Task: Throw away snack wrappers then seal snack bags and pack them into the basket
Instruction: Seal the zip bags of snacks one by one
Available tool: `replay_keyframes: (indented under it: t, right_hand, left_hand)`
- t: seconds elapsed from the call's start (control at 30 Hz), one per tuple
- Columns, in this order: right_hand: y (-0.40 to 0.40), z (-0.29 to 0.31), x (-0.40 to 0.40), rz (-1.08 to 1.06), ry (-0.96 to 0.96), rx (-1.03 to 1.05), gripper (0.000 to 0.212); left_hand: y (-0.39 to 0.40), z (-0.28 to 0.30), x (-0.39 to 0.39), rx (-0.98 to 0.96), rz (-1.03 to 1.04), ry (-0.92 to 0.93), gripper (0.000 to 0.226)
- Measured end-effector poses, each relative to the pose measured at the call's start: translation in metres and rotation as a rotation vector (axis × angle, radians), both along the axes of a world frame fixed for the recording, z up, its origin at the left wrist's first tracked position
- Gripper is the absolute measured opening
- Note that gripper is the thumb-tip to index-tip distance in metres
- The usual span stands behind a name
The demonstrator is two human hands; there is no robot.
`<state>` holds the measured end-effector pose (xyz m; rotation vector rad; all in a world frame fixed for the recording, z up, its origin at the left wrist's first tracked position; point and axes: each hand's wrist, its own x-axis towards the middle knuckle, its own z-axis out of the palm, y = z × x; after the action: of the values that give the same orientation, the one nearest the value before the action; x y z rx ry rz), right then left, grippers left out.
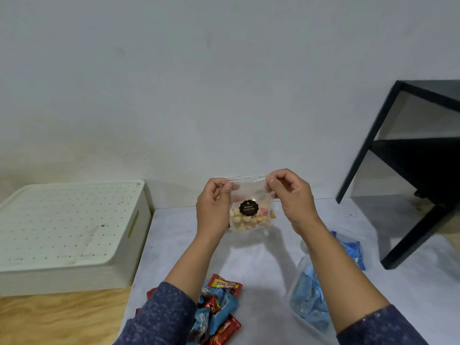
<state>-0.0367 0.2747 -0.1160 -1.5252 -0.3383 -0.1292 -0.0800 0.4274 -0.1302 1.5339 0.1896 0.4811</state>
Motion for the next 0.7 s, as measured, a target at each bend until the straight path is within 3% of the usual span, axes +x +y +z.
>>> replay_keyframes:
  t: [0.33,0.53,0.7]
  right_hand:
    - [-0.006,0.003,-0.003,0.063,0.004,-0.03,0.013]
    - [-0.005,0.009,-0.002,-0.008,-0.028,-0.021,0.017]
    - [-0.005,0.01,-0.004,0.084,0.01,-0.043,0.015]
  left_hand:
    - [-0.004,0.011,-0.001,-0.039,0.034,-0.022,0.014]
    - [-0.009,0.011,-0.001,-0.061,-0.04,-0.022,0.012]
    - [-0.006,0.012,0.0,-0.051,-0.056,-0.004,0.006]
